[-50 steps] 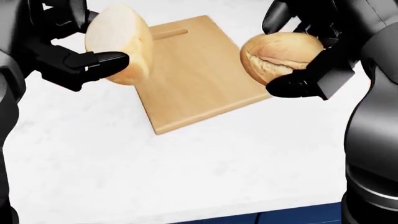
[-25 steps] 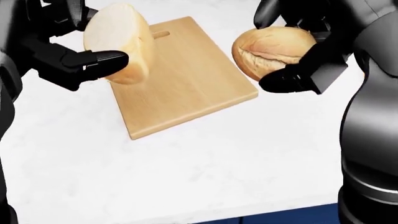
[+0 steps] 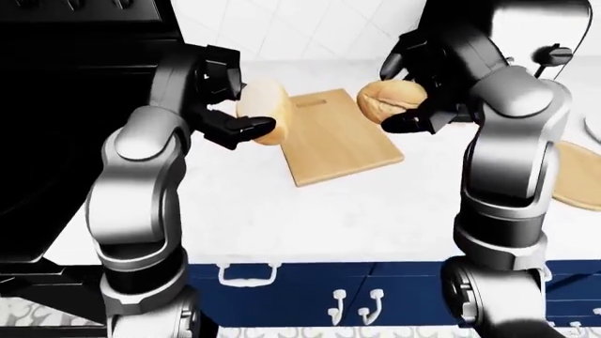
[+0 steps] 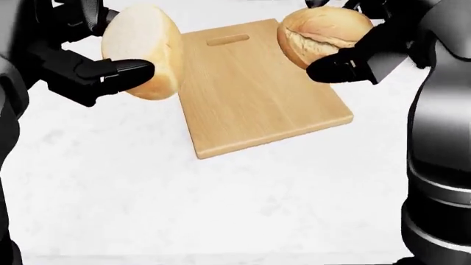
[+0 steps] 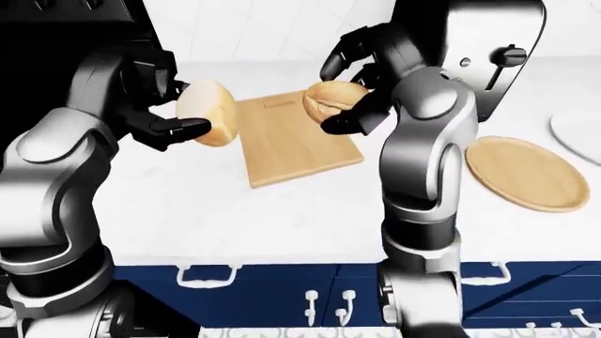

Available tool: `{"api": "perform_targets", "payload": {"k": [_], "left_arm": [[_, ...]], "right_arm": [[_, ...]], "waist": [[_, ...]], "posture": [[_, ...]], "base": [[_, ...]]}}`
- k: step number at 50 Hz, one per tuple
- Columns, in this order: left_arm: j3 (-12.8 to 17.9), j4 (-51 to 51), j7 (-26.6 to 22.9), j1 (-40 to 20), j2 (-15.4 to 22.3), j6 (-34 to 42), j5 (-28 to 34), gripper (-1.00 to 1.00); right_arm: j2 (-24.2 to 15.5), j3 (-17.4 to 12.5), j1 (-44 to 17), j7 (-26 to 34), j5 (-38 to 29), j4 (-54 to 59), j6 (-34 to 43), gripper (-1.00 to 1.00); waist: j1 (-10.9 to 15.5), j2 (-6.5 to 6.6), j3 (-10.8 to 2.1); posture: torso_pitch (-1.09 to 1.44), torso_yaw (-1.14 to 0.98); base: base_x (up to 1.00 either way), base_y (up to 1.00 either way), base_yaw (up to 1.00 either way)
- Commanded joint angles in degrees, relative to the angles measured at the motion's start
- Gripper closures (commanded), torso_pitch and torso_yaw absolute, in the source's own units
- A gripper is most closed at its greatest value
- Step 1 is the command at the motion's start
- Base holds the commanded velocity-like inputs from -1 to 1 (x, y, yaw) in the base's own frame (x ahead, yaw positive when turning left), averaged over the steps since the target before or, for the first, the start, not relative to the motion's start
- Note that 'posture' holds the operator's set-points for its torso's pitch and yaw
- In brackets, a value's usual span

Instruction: Place all breads on the cutting board.

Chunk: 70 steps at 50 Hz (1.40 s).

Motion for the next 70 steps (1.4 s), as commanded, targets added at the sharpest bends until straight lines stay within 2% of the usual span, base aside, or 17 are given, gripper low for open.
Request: {"api": "perform_targets", "payload": {"k": [1, 5, 12, 28, 33, 43, 55, 66, 67, 70], "left_arm": [[1.0, -1.4, 0.5, -1.8, 0.6, -2.1, 0.5, 1.00], [0.8, -1.8, 0.5, -2.0, 0.5, -1.6, 0.5, 1.00], [0.7, -2.0, 0.3, -1.9, 0.6, -1.6, 0.6, 1.00], [0.3, -1.8, -0.4, -2.6, 0.5, -1.5, 1.0, 1.00], [0.5, -1.5, -0.7, -2.7, 0.7, -1.7, 1.2, 1.00], [0.3, -0.8, -1.0, -2.4, 0.3, -2.7, 1.8, 1.00], [0.4, -0.7, -1.1, -1.8, 0.1, -3.2, 1.9, 1.00], [0.4, -0.7, -1.1, -1.3, 0.0, -3.6, 2.0, 1.00], [0.4, -0.6, -1.1, -1.2, 0.0, -3.7, 2.0, 1.00], [0.4, -0.5, -1.1, -0.9, -0.1, -4.1, 2.0, 1.00]], "right_arm": [[-0.7, 0.0, -3.1, -3.6, 2.4, 0.7, -2.7, 1.00], [-1.6, 0.1, -6.7, -7.5, 5.1, 7.6, -4.7, 1.00], [-2.0, 0.1, -12.3, -17.8, 10.1, 26.1, -13.7, 1.00], [-2.0, 0.4, -24.2, -29.6, 18.4, 57.7, -27.5, 1.00], [-2.0, 0.2, -27.3, -30.4, 20.9, 62.2, -29.6, 1.00], [-0.5, 0.9, -29.3, -34.5, 22.0, 71.7, -35.3, 1.00], [0.9, 1.3, -29.1, -36.8, 22.3, 76.4, -37.9, 1.00], [1.5, 1.6, -26.2, -36.5, 21.5, 77.4, -38.1, 1.00], [1.5, 1.7, -25.9, -36.4, 21.4, 77.6, -38.3, 0.87], [1.6, 1.7, -25.5, -36.2, 21.2, 77.4, -38.0, 0.81]], "waist": [[0.1, -0.09, -1.78], [-0.1, -0.01, -1.88], [-0.2, -0.03, -1.86], [0.0, -0.15, -1.83], [0.1, -0.22, -1.87], [0.1, -0.18, -1.82], [0.2, -0.20, -1.92], [0.3, -0.32, -2.13], [0.3, -0.32, -2.16], [0.3, -0.31, -2.21]], "posture": [[0.00, 0.00], [0.00, 0.00], [0.00, 0.00], [0.00, 0.00], [0.00, 0.00], [0.00, 0.00], [0.00, 0.00], [0.00, 0.00], [0.00, 0.00], [0.00, 0.00]], "base": [[0.00, 0.00, 0.00], [0.00, 0.00, 0.00], [0.00, 0.00, 0.00], [0.00, 0.00, 0.00], [0.00, 0.00, 0.00], [0.00, 0.00, 0.00], [0.00, 0.00, 0.00], [0.00, 0.00, 0.00], [0.00, 0.00, 0.00], [0.00, 0.00, 0.00]]}}
